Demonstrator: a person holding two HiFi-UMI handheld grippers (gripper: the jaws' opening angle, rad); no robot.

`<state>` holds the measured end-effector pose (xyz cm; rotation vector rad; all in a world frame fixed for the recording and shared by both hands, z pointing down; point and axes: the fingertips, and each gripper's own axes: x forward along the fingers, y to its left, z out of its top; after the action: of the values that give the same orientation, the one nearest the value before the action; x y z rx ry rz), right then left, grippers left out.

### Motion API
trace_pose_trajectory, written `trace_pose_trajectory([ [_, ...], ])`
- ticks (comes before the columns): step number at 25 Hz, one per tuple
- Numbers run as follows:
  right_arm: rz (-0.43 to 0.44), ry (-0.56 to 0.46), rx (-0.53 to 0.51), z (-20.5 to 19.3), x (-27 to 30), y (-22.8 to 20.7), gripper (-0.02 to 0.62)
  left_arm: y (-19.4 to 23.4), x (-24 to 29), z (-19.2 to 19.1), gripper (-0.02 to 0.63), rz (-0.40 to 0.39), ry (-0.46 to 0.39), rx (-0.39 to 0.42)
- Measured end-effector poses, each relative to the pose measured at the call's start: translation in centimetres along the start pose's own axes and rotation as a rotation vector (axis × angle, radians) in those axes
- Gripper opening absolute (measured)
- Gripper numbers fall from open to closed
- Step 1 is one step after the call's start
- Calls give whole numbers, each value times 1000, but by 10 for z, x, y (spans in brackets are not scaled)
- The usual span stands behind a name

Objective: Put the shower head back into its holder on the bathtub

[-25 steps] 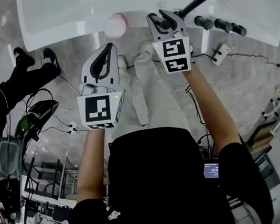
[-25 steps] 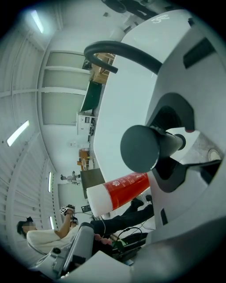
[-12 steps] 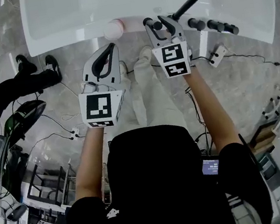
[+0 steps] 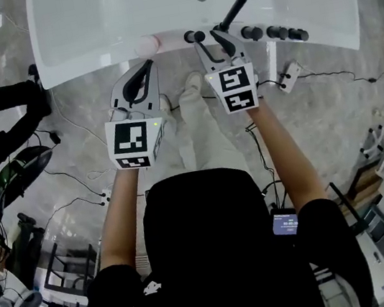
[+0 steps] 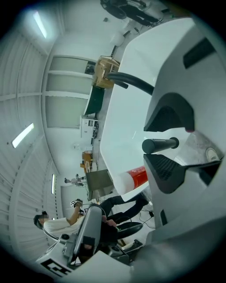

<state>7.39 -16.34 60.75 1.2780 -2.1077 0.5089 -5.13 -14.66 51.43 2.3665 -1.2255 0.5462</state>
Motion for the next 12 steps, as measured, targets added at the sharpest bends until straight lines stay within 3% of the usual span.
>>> trace_pose_trajectory([
  [7, -60, -47, 91, 16, -43, -15, 120, -16, -14, 22, 11, -30, -28, 41],
  [12, -110, -77, 89, 33, -79, -10, 89, -30, -34, 34, 11, -55, -42, 92],
])
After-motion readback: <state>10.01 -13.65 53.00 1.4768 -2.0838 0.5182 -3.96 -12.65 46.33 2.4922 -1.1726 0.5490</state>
